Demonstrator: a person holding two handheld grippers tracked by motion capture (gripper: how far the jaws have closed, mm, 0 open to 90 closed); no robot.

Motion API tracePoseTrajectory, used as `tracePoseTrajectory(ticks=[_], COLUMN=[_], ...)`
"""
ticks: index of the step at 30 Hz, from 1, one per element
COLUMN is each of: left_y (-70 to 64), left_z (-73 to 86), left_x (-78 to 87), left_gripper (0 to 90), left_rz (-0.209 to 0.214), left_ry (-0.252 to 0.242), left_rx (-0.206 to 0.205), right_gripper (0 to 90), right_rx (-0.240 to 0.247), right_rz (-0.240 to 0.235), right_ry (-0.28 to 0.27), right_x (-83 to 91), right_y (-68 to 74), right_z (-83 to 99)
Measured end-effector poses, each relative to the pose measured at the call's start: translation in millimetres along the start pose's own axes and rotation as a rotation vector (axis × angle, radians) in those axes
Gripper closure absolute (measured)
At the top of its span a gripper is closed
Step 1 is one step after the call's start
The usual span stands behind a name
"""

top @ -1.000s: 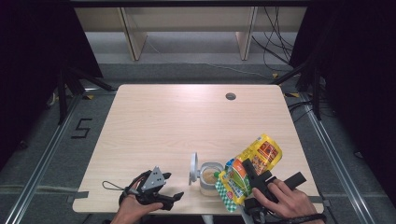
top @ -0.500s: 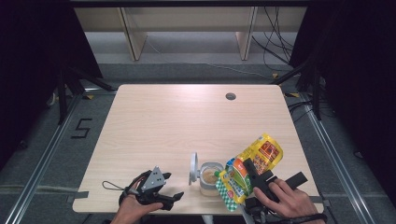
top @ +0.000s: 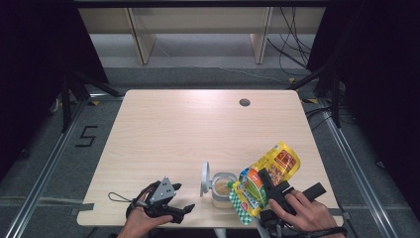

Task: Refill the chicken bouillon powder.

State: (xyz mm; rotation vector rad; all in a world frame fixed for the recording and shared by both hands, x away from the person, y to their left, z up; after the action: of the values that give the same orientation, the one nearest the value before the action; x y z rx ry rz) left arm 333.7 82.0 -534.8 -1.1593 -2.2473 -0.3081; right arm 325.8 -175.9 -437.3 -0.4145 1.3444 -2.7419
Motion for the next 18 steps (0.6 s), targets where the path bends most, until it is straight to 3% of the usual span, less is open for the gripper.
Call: tracePoseTrajectory(ticks=[18], left_y=[-0.5], left_z=[-0.2], left_x=[-0.6], left_gripper=[19.6], left_rz=[0.000], left_ry=[-0.005], left_rx=[0.007], right_gripper=[64.0], right_rx=[0.001], right_rz=[0.015], right_ry=[0.007], right_x=[1.0], right_y=[-1.8], right_z=[1.7])
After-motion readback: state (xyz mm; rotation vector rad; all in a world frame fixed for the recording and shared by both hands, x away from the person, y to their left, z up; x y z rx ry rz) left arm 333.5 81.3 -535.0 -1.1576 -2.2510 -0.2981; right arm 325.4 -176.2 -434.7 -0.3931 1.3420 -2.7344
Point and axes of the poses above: each handheld gripper's, and its own axes: x roughly backward along the jaws, z roughly out of its underside, y roughly to its left, the point moved 8 cm from there along -x, roughly forward along the jaws, and after that the axes turned 2 degrees about y, right-handed, at the moved point
